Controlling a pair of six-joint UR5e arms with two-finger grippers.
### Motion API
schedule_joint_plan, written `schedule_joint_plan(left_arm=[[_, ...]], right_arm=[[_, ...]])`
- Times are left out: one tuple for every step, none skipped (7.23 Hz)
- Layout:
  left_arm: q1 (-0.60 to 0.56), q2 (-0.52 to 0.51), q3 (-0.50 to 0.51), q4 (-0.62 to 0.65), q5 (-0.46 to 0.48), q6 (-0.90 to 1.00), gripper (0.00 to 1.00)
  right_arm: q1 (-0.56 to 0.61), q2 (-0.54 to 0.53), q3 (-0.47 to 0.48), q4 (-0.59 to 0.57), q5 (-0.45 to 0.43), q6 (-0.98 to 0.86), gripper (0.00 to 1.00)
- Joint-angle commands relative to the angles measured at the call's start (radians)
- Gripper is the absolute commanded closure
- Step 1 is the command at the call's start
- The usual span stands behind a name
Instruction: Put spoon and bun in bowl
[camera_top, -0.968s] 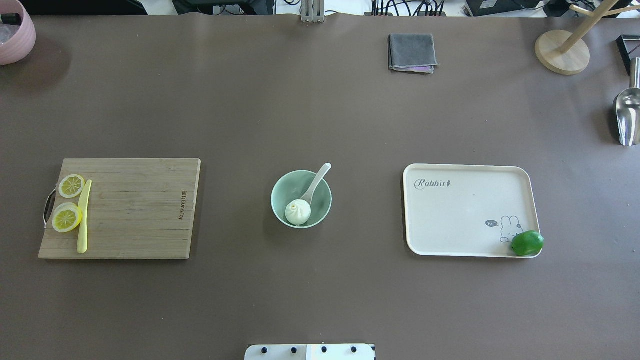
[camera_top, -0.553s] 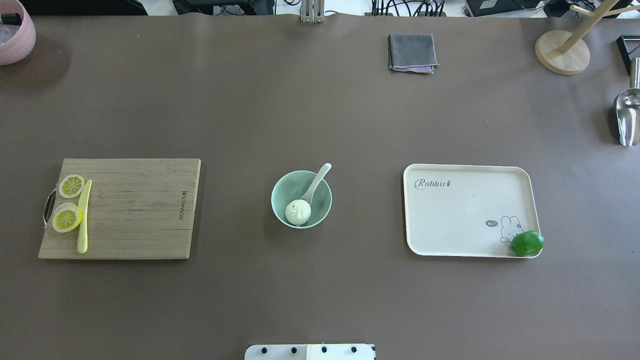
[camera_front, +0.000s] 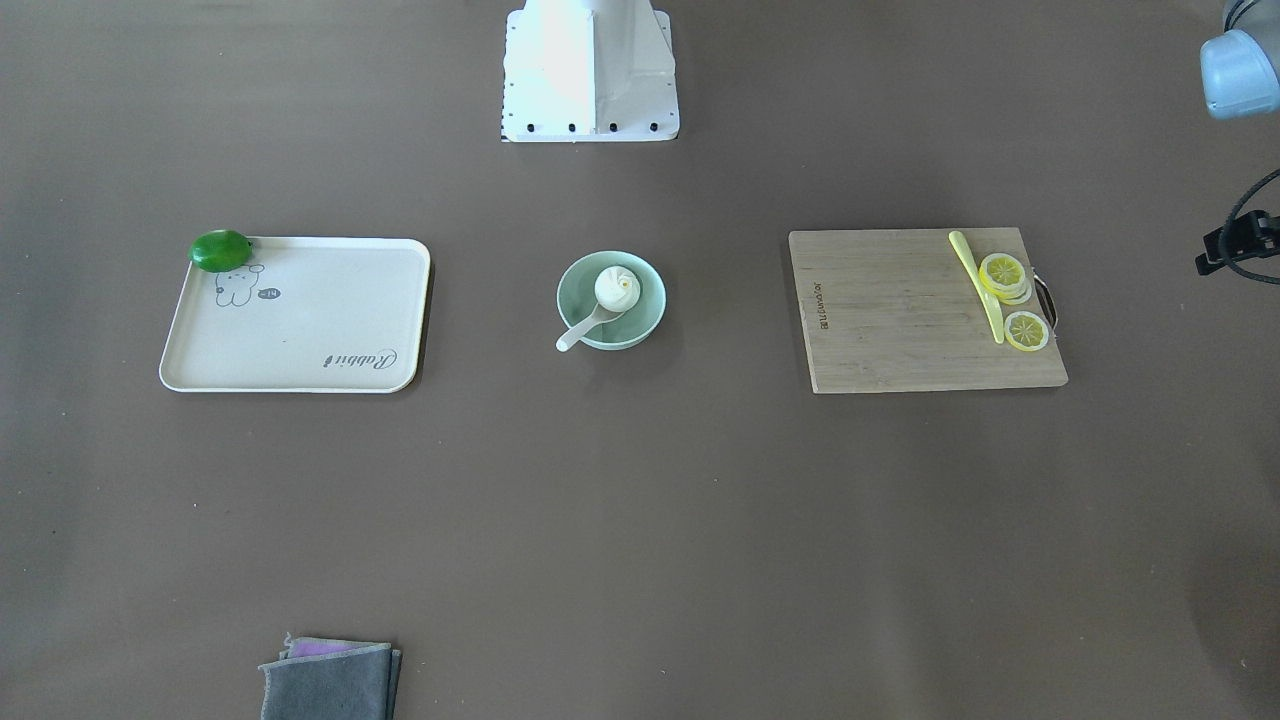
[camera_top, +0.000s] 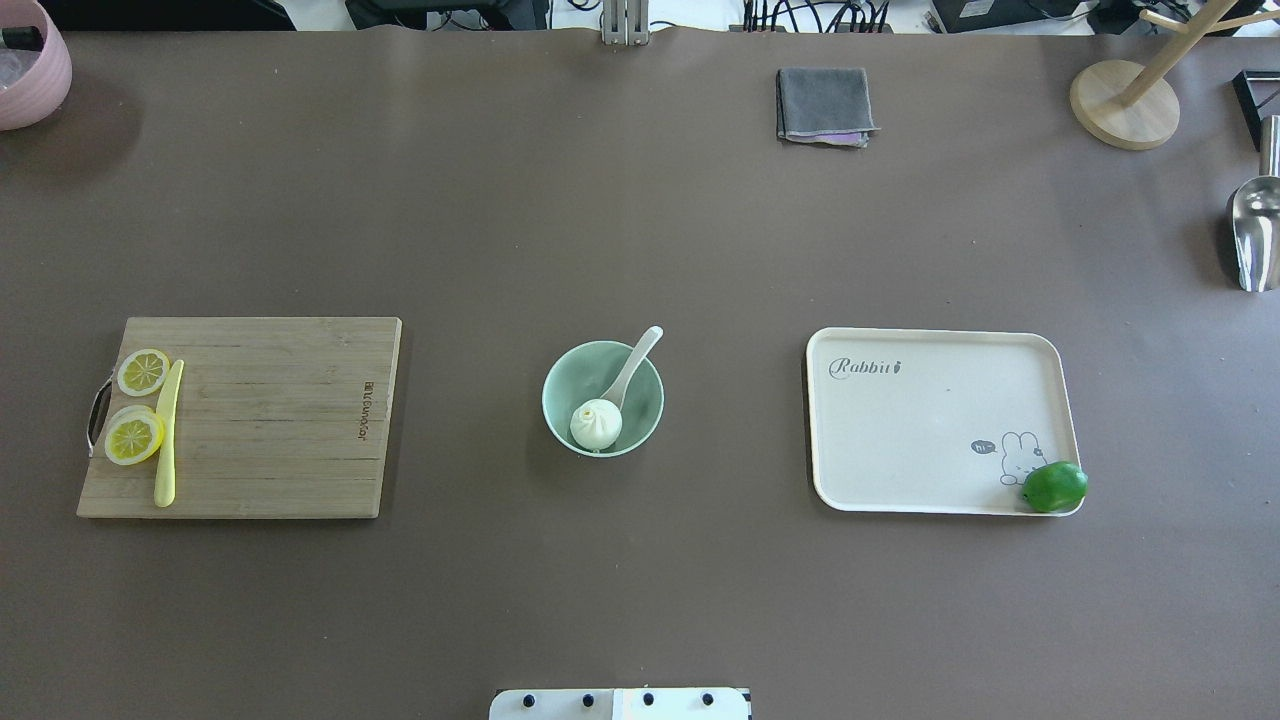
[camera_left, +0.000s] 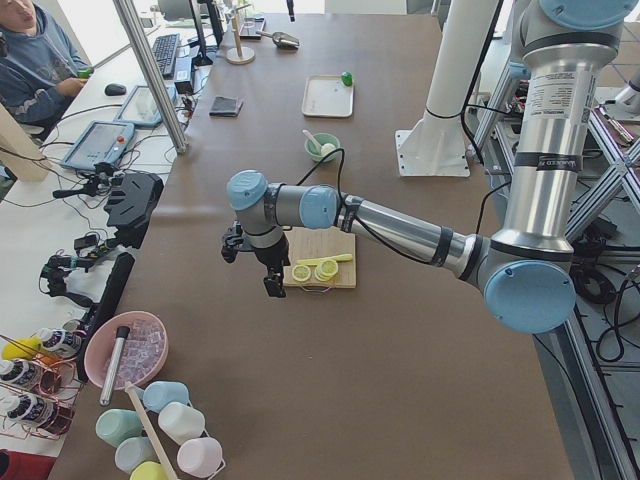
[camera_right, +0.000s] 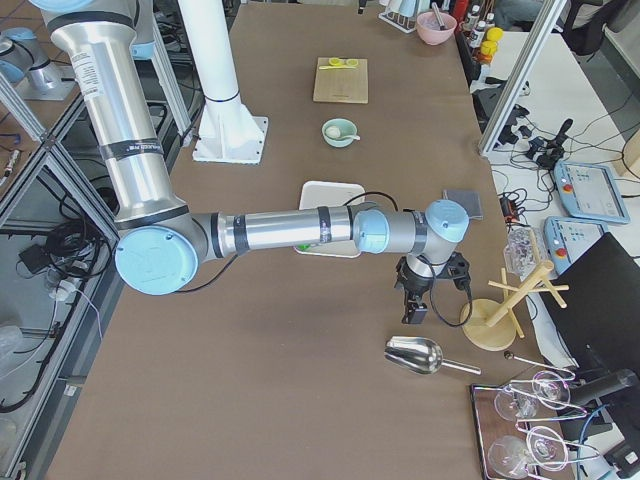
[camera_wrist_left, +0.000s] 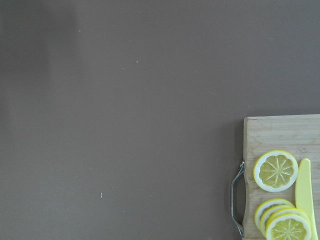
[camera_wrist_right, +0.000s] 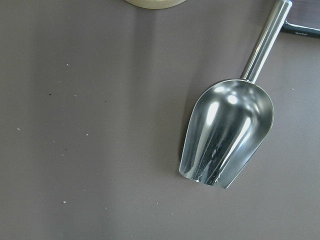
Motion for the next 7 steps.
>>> schedule_joint_plan(left_arm=[[-0.015, 0.008, 0.002, -0.029, -0.003, -0.014, 0.02], [-0.016, 0.008, 0.002, -0.029, -0.004, -0.014, 0.02], [-0.022, 0.008, 0.002, -0.031, -0.007, -0.014, 0.02], [-0.024, 0.008, 0.002, -0.031, -0.024, -0.014, 0.02], [-0.027, 0.008, -0.001, -0.031, -0.027, -0.014, 0.02], [-0.027, 0.008, -0.001, -0.031, -0.026, -0.014, 0.02], [-0.026, 0.008, 0.001, -0.031, -0.026, -0.014, 0.02]], right_arm=[[0.000, 0.031, -0.025, -0.003, 0.003, 0.001, 0.00], [0.003, 0.047, -0.042, -0.003, 0.004, 0.001, 0.00], [0.013, 0.048, -0.044, -0.003, 0.013, 0.001, 0.00], [0.033, 0.047, -0.062, -0.001, 0.059, 0.001, 0.00], [0.047, 0.047, -0.076, 0.001, 0.102, 0.000, 0.00], [0.047, 0.047, -0.074, 0.001, 0.104, 0.000, 0.00], [0.047, 0.047, -0.074, 0.001, 0.102, 0.000, 0.00]])
